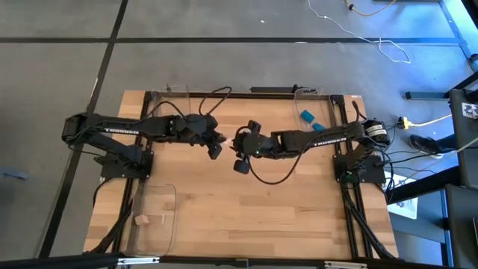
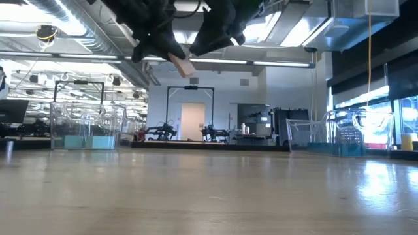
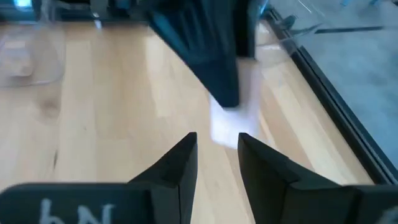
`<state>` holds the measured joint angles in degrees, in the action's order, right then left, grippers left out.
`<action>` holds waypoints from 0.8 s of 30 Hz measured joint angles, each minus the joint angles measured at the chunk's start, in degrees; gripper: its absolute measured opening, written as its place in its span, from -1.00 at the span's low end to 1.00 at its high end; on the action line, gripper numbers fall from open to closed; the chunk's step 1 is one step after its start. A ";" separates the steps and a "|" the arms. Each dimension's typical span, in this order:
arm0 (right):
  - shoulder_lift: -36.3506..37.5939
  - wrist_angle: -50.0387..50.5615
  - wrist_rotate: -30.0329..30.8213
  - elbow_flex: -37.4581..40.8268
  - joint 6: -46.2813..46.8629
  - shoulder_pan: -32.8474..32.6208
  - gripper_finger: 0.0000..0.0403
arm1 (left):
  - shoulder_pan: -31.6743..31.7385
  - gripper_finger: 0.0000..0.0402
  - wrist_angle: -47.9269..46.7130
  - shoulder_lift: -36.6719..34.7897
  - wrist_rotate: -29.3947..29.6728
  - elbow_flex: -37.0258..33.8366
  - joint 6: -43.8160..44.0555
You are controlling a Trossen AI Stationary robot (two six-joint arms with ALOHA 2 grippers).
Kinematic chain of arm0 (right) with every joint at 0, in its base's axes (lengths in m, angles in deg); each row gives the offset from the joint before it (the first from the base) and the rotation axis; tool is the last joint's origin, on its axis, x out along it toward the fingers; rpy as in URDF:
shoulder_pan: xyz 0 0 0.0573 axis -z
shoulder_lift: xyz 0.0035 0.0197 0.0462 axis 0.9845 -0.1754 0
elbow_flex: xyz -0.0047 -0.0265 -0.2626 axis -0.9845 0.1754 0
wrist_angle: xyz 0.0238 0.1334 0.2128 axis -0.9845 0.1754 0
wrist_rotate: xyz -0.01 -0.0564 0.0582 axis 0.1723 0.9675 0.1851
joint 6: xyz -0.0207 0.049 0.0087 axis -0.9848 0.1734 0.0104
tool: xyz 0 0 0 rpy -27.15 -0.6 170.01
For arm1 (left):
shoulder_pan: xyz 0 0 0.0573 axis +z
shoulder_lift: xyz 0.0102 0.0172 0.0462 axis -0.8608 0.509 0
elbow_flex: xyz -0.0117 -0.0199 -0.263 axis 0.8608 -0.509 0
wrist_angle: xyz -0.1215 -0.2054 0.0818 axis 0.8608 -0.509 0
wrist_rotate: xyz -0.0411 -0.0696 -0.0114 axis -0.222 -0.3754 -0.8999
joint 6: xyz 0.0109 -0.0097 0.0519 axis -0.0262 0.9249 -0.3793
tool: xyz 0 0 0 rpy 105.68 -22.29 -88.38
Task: Sort & place blocks by color
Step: Put the brown block into the bottom transparent bin
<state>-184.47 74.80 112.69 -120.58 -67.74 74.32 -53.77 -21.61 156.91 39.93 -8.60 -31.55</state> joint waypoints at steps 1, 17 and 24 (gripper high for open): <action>0.02 0.73 -0.14 -0.41 0.01 0.02 -0.42 | 0.00 -0.78 -0.89 -0.68 0.01 0.00 -0.33; 0.21 17.37 -0.03 -17.76 -0.24 -0.31 -0.46 | -5.42 -0.78 -26.45 -17.59 -1.21 0.04 -0.79; 0.21 18.41 -0.05 -19.76 -0.06 -0.31 -0.77 | -16.98 -0.78 -40.93 -22.56 -12.40 0.02 4.06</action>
<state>-184.26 93.21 112.64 -140.34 -67.80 74.01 -70.76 -62.53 134.35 27.53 -8.58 -27.48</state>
